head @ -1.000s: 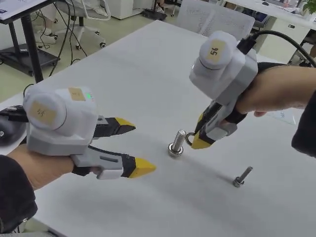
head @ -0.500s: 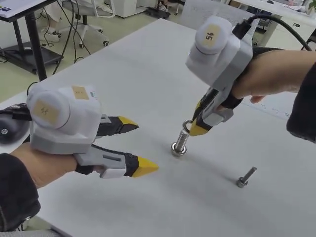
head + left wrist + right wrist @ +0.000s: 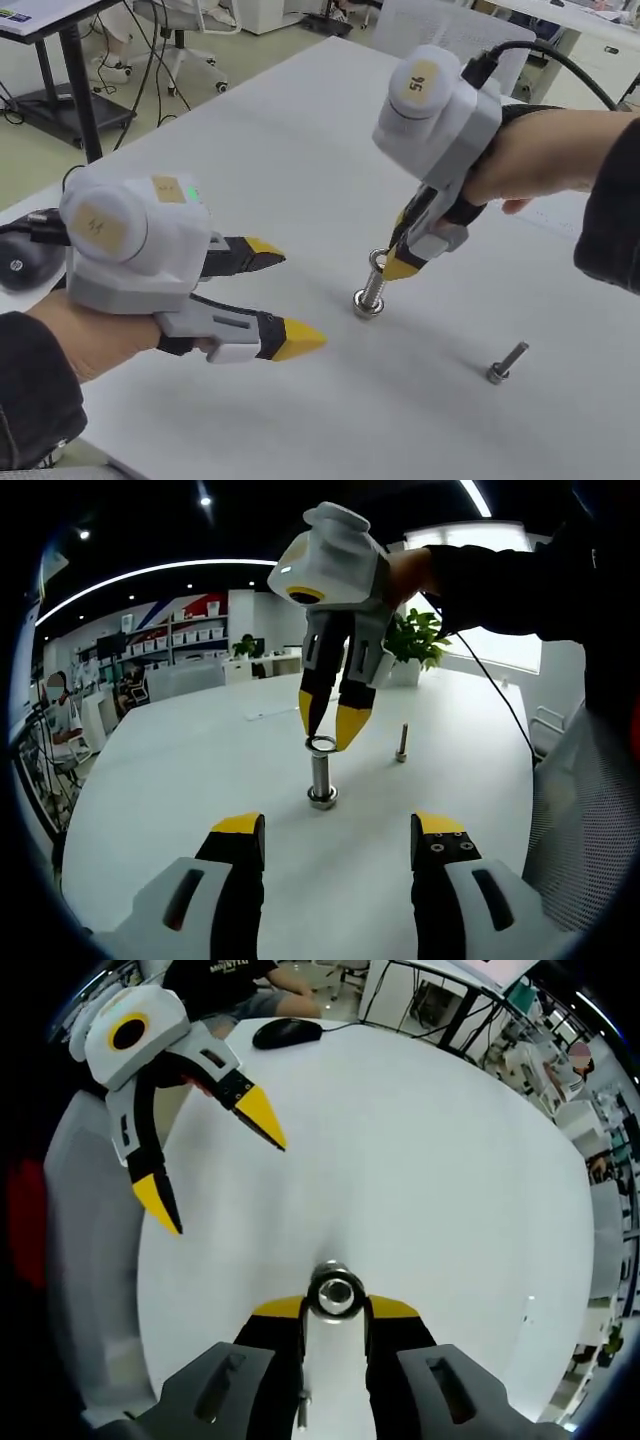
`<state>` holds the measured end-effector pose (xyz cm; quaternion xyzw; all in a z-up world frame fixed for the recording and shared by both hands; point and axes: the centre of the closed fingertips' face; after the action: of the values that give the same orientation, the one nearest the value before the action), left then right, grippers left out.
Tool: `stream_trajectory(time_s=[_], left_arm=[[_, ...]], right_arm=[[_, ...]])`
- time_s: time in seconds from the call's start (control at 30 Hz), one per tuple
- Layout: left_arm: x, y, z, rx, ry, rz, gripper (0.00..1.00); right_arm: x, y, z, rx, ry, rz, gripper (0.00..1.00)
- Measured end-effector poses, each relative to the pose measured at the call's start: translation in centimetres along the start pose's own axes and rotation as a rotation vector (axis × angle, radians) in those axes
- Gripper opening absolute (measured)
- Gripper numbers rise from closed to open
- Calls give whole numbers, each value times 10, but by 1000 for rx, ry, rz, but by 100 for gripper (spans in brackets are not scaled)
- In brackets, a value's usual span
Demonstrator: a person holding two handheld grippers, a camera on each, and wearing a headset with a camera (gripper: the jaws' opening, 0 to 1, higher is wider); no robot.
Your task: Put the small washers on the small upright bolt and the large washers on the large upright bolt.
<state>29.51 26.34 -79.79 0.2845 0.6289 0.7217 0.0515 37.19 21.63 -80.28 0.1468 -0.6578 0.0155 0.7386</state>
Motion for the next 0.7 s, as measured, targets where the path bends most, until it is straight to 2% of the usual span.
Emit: stream_trajectory(time_s=[0.13, 0.7], left_arm=[[0, -1, 0, 0, -1, 3, 58], [-1, -2, 0, 2, -4, 8, 58]], right_arm=[[-4, -1, -4, -2, 4, 3, 23], [-11, -4, -3, -10, 17, 14, 23]])
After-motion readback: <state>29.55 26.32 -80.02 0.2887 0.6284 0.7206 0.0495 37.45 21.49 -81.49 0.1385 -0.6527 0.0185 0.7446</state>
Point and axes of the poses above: the centre of the closed fingertips' face, and the gripper's own axes: x roughly backward along the fingers, z roughly to its left, y roughly out of its top, and after that the axes turned 11 degrees about y, right-handed
